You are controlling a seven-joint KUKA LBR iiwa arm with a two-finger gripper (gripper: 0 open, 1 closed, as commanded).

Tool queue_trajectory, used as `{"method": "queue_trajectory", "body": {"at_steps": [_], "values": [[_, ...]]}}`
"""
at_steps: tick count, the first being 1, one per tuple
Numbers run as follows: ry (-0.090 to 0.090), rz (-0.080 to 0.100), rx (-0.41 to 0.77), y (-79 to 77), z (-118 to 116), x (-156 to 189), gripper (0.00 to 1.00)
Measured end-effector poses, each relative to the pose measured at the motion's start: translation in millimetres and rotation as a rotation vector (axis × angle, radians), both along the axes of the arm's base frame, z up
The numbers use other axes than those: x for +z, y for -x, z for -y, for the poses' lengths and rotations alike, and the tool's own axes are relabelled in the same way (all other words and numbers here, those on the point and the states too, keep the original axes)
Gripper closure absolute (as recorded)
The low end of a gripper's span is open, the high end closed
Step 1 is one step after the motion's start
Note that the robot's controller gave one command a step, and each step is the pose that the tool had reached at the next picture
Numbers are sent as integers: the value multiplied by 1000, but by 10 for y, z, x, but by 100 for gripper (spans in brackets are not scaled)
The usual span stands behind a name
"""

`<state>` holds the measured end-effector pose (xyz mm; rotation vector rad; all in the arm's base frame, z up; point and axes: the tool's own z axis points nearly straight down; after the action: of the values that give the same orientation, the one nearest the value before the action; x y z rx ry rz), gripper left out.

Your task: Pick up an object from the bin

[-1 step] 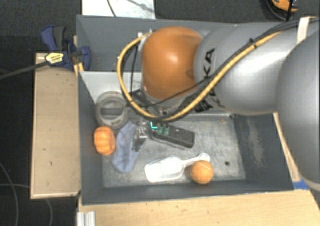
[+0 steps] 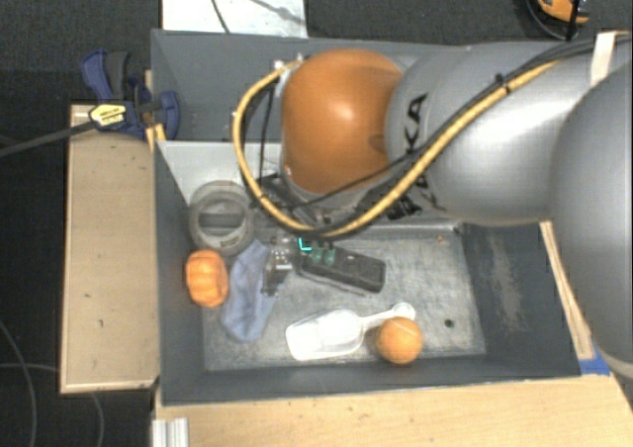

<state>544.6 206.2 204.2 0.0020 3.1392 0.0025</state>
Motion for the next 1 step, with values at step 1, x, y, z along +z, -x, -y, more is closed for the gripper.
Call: {"method": "queue_trajectory", "body": {"at_steps": [1], "values": [[-3, 7, -2, -120, 67, -483, 0]]}}
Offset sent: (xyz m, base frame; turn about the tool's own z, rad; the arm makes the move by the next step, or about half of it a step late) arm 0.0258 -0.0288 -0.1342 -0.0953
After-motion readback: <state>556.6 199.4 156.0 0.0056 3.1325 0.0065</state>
